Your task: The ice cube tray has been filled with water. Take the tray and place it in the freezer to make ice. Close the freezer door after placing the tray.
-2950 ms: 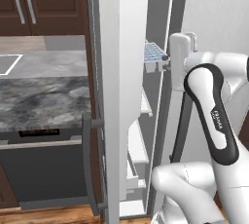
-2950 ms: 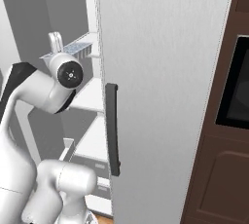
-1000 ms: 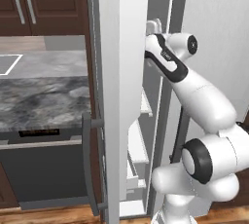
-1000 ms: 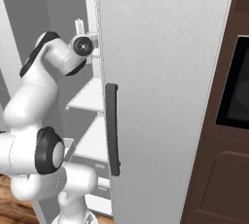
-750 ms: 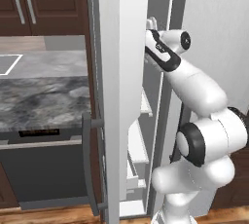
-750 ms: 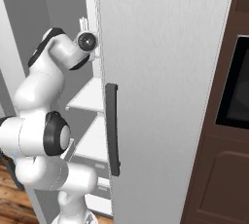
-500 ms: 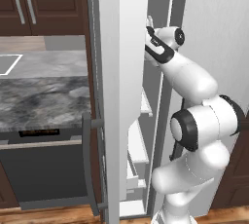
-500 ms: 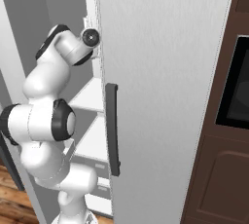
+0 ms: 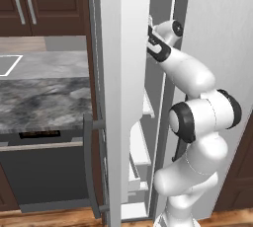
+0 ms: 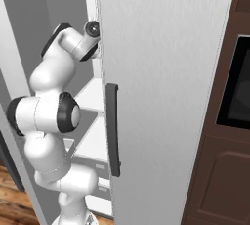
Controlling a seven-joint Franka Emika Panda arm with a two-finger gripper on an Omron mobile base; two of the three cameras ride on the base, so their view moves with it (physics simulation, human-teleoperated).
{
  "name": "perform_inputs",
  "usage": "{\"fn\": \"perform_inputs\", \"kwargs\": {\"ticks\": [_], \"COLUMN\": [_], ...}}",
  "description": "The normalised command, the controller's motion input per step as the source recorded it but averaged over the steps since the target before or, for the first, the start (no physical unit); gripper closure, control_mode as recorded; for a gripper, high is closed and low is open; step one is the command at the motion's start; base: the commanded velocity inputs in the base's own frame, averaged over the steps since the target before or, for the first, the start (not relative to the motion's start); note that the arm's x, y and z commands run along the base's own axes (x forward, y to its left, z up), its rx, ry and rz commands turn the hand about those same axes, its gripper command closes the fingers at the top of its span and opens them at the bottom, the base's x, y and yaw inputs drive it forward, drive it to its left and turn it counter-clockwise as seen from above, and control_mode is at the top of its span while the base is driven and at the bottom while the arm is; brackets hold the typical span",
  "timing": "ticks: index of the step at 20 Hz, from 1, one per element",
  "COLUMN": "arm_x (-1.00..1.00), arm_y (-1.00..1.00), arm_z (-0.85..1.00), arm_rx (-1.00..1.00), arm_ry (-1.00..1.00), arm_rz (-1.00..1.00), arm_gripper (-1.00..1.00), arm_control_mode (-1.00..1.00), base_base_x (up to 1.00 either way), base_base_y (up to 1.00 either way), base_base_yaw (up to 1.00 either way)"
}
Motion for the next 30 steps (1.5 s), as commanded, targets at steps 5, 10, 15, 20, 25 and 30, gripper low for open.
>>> {"fn": "perform_inputs", "kwargs": {"ticks": [5,10,15,20,25,30], "arm_x": [0.29,-0.40,-0.90,-1.00,-1.00,-0.91], "arm_y": [0.02,0.23,0.08,-0.18,-0.40,-0.42], "arm_z": [0.00,0.00,0.01,0.03,0.06,0.01], "arm_rx": [0.00,-0.05,-0.03,0.00,0.00,0.00], "arm_ry": [0.03,0.00,-0.02,-0.01,-0.03,-0.04], "arm_rz": [0.00,0.00,-0.02,-0.05,-0.03,0.00], "arm_gripper": [-1.00,-1.00,-1.00,-1.00,-1.00,-1.00], "arm_control_mode": [-1.00,-1.00,-1.00,-1.00,-1.00,-1.00], "base_base_x": [0.00,0.00,0.00,0.00,0.00,0.00], "base_base_y": [0.00,0.00,0.00,0.00,0.00,0.00], "base_base_yaw": [0.00,0.00,0.00,0.00,0.00,0.00]}}
